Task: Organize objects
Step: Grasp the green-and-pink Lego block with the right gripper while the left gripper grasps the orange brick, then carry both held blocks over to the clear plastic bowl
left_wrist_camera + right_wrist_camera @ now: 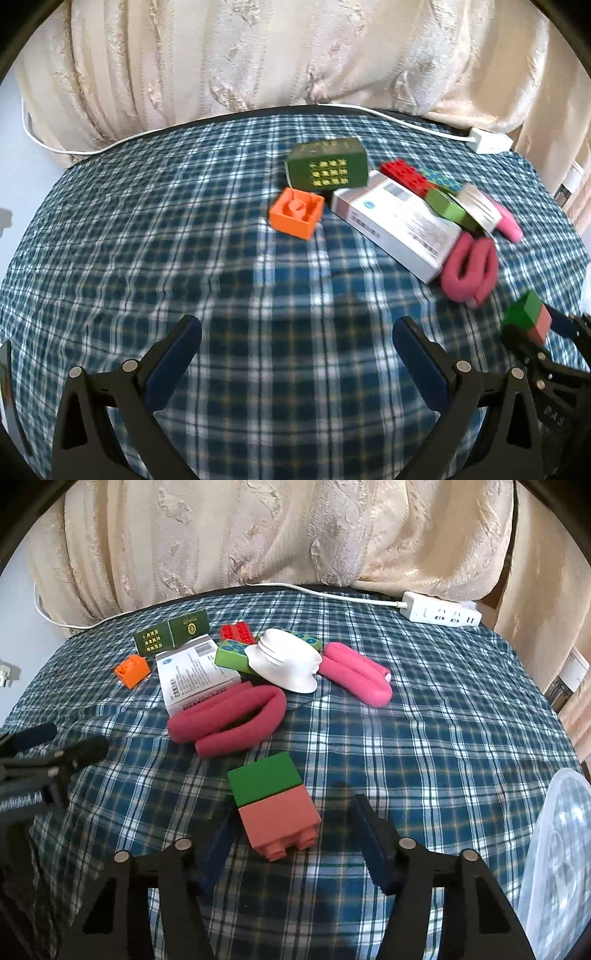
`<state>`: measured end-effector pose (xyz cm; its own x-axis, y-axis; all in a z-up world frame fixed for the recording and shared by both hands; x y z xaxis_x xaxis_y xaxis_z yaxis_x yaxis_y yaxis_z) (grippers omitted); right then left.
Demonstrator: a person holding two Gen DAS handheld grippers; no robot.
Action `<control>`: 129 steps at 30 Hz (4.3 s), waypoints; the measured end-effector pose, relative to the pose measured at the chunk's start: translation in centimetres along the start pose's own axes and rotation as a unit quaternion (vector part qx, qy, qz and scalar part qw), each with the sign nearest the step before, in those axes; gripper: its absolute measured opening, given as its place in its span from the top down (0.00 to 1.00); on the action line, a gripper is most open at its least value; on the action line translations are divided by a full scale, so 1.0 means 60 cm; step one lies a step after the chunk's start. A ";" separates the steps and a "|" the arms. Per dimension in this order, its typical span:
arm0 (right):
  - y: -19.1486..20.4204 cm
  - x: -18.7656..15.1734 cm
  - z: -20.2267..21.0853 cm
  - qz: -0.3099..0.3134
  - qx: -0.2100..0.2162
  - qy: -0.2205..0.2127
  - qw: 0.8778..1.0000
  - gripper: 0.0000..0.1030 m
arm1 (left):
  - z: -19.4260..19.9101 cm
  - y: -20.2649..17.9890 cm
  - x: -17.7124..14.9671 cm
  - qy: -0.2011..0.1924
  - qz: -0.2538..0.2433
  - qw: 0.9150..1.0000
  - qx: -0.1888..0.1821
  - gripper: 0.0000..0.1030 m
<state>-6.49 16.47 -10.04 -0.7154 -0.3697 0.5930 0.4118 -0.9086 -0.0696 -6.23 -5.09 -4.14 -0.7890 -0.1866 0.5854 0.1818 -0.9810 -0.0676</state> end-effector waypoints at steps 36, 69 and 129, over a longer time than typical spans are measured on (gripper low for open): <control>0.003 0.001 0.003 -0.001 0.001 -0.013 1.000 0.41 | -0.119 0.009 0.118 0.016 0.010 1.000 0.007 0.34; -0.028 -0.012 0.040 -0.042 -0.015 -0.031 0.999 0.68 | 0.009 -0.085 0.078 -0.034 -0.040 0.997 -0.054 0.64; -0.367 -0.178 0.211 -0.223 -0.138 -0.099 0.960 0.68 | 0.088 -0.444 -0.054 -0.023 -0.228 0.966 -0.121 0.64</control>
<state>-0.80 42.88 -4.69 -0.6532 0.0868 0.7522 -0.0951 -0.9949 0.0322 -5.43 21.94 0.05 -0.7266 0.2658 0.6336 -0.3266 -0.9449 0.0219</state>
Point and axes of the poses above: each gripper's, at about its wrist camera, not at the fingertips, and z roughly against the way its jaws point, y to its left, x to its top, the point moved 8 cm from there along -z, roughly the way its jaws point, and after that the axes turned 7 degrees about z, right-handed, at the moved point
